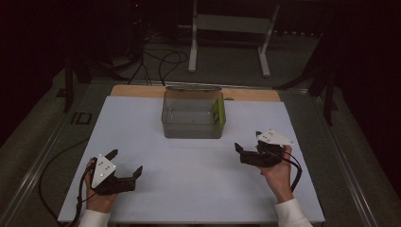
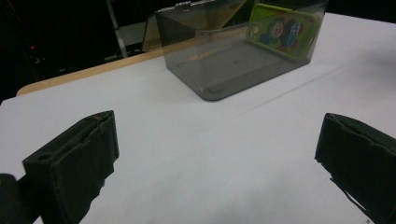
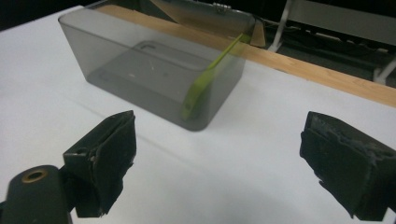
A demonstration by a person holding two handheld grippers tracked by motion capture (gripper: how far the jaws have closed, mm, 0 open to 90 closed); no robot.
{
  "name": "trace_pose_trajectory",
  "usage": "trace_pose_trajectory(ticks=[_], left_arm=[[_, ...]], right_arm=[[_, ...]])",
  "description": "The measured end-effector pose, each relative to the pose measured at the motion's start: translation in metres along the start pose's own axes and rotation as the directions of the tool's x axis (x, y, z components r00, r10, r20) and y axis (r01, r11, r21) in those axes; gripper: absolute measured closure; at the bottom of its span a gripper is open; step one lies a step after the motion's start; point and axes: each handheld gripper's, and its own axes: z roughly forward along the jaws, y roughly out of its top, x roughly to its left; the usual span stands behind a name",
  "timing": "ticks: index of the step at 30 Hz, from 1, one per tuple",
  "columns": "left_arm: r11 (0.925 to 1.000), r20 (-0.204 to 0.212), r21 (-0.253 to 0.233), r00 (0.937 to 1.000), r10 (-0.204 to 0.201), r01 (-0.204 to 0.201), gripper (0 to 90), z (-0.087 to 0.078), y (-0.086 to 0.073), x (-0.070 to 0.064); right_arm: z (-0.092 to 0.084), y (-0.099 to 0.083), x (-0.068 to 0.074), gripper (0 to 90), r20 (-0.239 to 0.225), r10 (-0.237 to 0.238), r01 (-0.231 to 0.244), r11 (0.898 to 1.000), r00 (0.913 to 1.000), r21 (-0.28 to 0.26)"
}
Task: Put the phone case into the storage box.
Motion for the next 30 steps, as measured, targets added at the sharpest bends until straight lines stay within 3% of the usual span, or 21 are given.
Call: trace_pose_trajectory(ticks=[7,11,30], left_arm=[[1.0,0.004,-0.008,1.0,0.003,-0.003,0.1,-0.001,0.001,0.0],[0.9999,0.006,-0.014,1.0,0.005,-0.005,0.1,-0.002,0.002,-0.001],[0.9987,0.003,-0.051,1.0,0.001,-0.001,0.1,-0.005,0.002,-0.001]], right_arm=[[-0.01,-0.019,0.003,10.4,0.006,0.015,-0.015,1.0,0.9999,-0.016],[-0.012,-0.03,0.008,10.2,0.009,-0.004,0.004,1.0,1.0,-0.009],[-0.034,-0.064,0.009,10.2,0.024,0.029,-0.027,0.996,0.9993,-0.088]])
